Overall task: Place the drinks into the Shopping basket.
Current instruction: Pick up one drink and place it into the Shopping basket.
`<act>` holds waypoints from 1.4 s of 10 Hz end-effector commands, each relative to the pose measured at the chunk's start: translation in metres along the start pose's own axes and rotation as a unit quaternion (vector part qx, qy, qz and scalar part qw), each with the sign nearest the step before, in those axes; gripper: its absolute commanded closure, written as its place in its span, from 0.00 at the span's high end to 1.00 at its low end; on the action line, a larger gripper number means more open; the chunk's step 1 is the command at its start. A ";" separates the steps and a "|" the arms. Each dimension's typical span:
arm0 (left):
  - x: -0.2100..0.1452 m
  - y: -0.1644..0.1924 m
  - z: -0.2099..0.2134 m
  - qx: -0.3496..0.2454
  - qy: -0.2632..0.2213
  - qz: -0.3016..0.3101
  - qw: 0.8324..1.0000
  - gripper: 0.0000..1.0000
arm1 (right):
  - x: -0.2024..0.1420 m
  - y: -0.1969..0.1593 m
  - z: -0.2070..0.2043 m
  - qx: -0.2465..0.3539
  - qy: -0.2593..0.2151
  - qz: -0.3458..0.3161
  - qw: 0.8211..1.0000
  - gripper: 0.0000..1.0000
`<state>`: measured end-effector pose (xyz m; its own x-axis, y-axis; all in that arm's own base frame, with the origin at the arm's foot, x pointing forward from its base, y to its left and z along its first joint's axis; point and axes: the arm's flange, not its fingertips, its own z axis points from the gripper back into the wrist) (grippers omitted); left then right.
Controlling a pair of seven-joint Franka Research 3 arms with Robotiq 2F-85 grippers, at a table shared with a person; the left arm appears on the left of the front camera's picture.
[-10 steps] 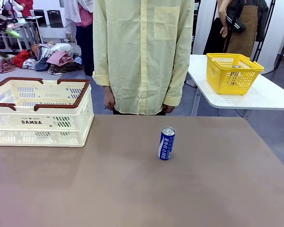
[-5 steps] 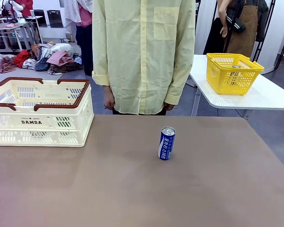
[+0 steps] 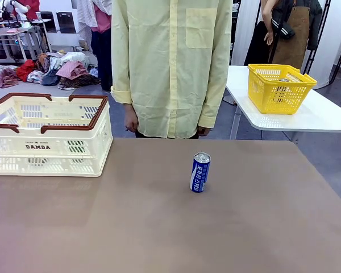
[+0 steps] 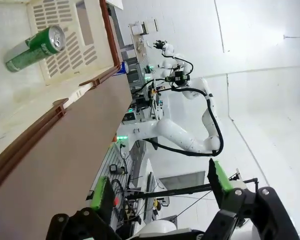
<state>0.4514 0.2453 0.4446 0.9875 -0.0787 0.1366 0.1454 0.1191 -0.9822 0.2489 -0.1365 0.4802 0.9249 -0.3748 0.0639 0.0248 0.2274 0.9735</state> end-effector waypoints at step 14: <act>-0.010 0.000 0.001 -0.015 -0.018 -0.001 1.000 1.00 | 0.001 0.005 0.000 0.009 -0.004 -0.005 1.000 1.00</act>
<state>0.4451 0.2496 0.4408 0.9894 -0.0584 0.1332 0.1387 0.1045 -0.9848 0.2490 -0.1365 0.4802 0.9249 -0.3748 0.0639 0.0249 0.2274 0.9735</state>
